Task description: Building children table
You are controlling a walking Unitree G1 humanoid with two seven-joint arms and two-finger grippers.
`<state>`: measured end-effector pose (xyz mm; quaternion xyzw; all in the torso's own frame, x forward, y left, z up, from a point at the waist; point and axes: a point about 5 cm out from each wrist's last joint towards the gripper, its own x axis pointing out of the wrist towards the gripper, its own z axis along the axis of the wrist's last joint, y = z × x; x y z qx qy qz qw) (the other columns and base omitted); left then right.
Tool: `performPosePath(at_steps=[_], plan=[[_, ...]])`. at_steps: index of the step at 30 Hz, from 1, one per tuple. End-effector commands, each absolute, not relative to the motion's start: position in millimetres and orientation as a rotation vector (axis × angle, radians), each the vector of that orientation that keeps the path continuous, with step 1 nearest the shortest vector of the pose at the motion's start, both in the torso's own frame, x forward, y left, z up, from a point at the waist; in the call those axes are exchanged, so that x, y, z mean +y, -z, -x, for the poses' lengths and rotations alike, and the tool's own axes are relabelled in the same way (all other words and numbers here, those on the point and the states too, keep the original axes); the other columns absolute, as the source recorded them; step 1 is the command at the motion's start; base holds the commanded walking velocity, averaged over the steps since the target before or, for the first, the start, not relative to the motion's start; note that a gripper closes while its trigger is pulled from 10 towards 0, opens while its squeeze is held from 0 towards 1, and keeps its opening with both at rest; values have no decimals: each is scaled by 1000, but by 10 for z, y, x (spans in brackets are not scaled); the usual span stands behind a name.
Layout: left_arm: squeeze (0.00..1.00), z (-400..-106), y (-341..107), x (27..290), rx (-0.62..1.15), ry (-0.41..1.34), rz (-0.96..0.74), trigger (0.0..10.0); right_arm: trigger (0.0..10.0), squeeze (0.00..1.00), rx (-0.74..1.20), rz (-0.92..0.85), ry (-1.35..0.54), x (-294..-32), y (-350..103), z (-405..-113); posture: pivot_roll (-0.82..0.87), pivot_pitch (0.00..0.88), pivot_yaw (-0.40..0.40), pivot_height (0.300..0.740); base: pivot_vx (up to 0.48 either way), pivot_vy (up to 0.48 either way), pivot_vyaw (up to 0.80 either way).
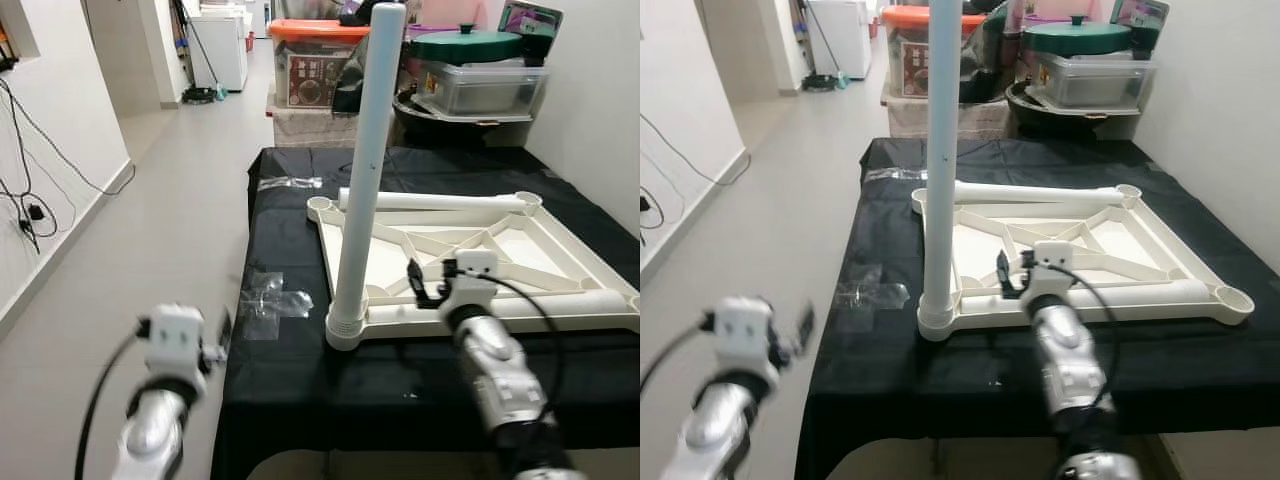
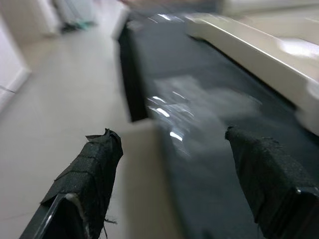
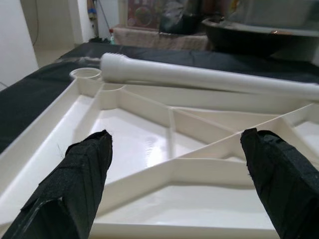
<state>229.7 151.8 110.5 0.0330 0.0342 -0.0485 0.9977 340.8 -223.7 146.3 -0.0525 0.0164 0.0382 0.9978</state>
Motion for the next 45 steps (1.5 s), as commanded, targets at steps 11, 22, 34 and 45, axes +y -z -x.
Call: performPosePath(at_steps=[11, 22, 34, 45], plan=[[0, -2091, -994, 1124, 122, 403, -1, 10000, 10000, 149, 266, 279, -553, -2325, -1274, -3334, 79, 0, -37, 740, 0, 0, 0], [0, -1956, -1013, 1046, 117, 489, -22, 10000, 10000, 0, 150, 164, -793, -1973, -1593, -3509, 97, 0, -41, 740, 0, 0, 0], [0, -1885, -1018, 1033, 122, 507, -31, 10000, 10000, 0, 201, 195, -988, -1839, -1603, -3496, 100, 0, -37, 740, 0, 0, 0], [0, -1867, -1016, 1032, 123, 515, -45, 10000, 10000, 0, 185, 188, -1023, -1808, -1653, -3509, 100, 0, -32, 740, 0, 0, 0]])
